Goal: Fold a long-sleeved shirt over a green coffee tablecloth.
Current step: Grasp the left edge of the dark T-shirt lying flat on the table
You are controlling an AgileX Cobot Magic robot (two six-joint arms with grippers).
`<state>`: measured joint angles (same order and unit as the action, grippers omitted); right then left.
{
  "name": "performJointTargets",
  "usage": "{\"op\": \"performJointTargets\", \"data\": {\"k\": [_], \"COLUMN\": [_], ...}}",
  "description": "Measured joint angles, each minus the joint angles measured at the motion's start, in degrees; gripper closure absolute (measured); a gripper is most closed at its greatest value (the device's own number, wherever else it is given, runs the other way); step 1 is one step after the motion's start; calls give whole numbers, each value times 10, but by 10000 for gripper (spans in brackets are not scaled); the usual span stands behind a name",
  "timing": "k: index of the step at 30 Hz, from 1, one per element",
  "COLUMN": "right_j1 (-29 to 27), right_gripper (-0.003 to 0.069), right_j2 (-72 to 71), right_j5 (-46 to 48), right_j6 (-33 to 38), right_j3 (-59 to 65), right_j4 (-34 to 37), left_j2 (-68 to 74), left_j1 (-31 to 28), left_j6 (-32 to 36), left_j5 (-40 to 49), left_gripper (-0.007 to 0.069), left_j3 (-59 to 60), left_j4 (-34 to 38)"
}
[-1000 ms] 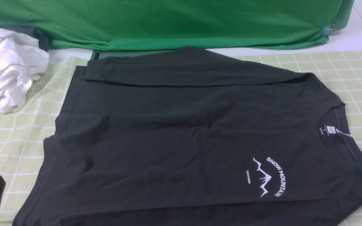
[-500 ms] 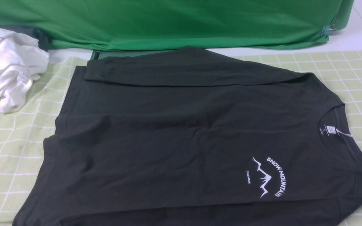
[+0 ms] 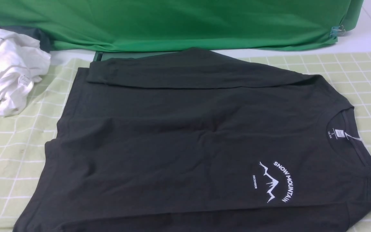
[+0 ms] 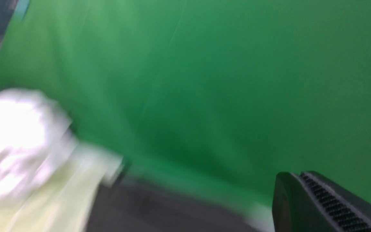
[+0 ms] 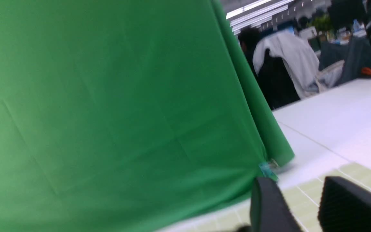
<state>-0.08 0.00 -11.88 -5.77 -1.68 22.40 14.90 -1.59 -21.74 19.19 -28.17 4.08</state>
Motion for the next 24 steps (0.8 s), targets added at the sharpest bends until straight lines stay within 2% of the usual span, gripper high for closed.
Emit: {"op": "performJointTargets", "data": {"k": [2, 3, 4, 5, 8, 9, 13, 14, 16, 18, 24], "right_j1": [5, 6, 9, 14, 29, 37, 45, 45, 46, 46, 46], "right_gripper": [498, 517, 547, 600, 645, 651, 652, 652, 653, 654, 655], "right_j2": [11, 16, 26, 52, 133, 208, 334, 339, 394, 420, 433], "right_j5": [32, 50, 72, 119, 242, 337, 538, 538, 618, 642, 653], "right_j6": [3, 6, 18, 42, 99, 128, 182, 182, 225, 247, 279], "right_j3": [-55, -70, -94, -145, -269, -344, -462, -462, -489, -490, -471], "right_j4": [-1, -1, -1, -1, -1, -1, 5, 5, 24, 41, 76], "left_j2": [79, 79, 121, 165, 278, 356, 470, 475, 523, 558, 606], "left_j1": [0, 0, 0, 0, 0, 1, 18, 19, 45, 68, 84], "left_j6": [31, 35, 47, 66, 113, 145, 176, 176, 179, 180, 181], "left_j5": [130, 142, 192, 260, 362, 396, 385, 384, 357, 335, 293], "left_gripper": [608, 608, 608, 608, 608, 608, 610, 610, 617, 621, 613], "left_j3": [-66, -66, -93, -116, -149, -150, -121, -119, -92, -78, -72], "left_j4": [-5, -6, -6, -6, -6, -6, -7, -7, -7, -10, -26]}}
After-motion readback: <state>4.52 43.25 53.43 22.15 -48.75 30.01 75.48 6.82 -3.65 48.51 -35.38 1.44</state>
